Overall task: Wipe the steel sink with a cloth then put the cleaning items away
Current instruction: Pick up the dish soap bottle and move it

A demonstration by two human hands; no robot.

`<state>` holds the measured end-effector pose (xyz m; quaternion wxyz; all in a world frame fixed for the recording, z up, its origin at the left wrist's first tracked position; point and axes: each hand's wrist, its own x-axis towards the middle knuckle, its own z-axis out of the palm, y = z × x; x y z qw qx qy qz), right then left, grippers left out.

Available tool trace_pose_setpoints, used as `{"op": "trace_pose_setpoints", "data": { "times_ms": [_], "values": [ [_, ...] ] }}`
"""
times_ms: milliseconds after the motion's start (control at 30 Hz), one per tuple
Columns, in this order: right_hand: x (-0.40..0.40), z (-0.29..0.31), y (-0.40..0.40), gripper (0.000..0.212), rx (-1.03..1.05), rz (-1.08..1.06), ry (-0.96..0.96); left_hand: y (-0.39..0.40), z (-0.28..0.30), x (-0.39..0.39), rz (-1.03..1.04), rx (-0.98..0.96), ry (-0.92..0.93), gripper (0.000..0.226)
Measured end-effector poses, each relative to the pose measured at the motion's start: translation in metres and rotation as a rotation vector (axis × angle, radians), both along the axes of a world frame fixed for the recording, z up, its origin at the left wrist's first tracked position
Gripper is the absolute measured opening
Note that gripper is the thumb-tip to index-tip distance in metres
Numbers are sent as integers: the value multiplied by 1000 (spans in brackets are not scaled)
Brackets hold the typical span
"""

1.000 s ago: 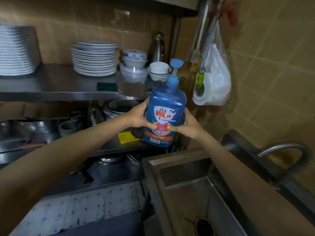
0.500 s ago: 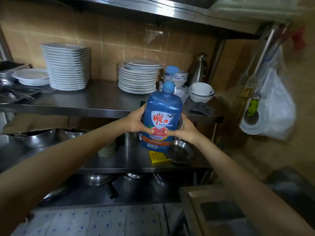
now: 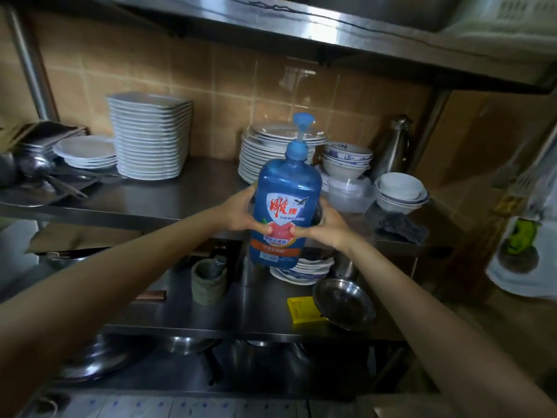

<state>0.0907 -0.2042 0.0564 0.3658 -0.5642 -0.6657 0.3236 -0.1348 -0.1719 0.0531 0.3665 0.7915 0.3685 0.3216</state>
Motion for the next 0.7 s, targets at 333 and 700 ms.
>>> {"op": "trace_pose_setpoints", "data": {
  "times_ms": [333, 700],
  "values": [
    [1, 17, 91, 97, 8, 95, -46, 66, 14, 4, 85, 12, -40, 118],
    [-16, 12, 143, 89, -20, 89, -14, 117, 15, -14, 116, -58, 32, 115]
  ]
}}
